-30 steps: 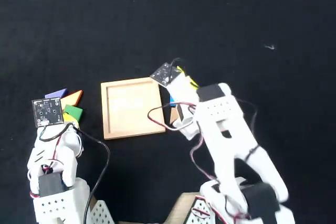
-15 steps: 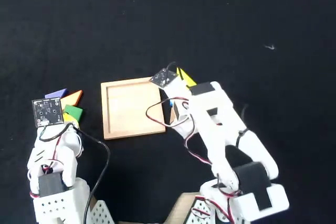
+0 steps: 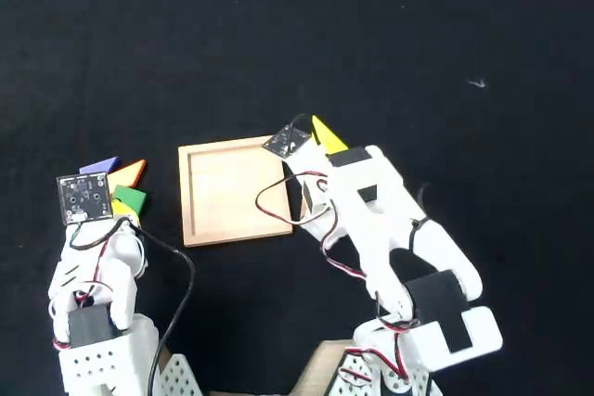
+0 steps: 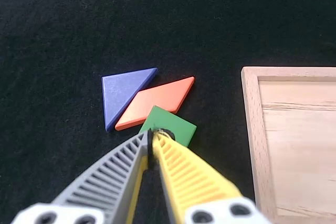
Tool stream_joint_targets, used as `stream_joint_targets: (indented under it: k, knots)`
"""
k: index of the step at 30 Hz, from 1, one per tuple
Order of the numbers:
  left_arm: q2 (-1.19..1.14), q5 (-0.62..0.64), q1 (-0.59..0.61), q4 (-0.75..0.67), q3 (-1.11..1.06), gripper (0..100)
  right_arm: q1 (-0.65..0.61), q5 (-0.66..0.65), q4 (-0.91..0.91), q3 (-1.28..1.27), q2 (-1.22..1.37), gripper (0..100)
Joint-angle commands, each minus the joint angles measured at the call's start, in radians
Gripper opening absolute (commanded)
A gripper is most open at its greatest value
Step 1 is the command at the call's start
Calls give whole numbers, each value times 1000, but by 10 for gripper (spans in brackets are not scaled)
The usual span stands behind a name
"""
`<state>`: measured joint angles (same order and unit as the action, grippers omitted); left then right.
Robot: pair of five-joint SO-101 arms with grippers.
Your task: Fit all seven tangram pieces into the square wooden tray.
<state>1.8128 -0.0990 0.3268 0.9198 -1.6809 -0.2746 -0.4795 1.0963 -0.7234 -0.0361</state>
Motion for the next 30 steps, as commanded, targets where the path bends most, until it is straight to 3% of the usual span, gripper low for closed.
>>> stream_joint_targets:
  k: [1,4,14,19,26,30]
  knots:
    - [9,0,8,-23,-18,30,55,-5,-32,54,36,330]
    - [9,0,8,-23,-18,30,54,-69,-32,47,38,330]
    - [9,0,2,-23,-18,30,60,-98,-34,42,38,324]
    - [9,0,2,-23,-18,30,68,-146,-68,42,38,212]
    - [9,0,1,-23,-18,30,158,-143,-72,93,27,208]
    - [9,0,1,-23,-18,30,198,-143,-72,113,27,114]
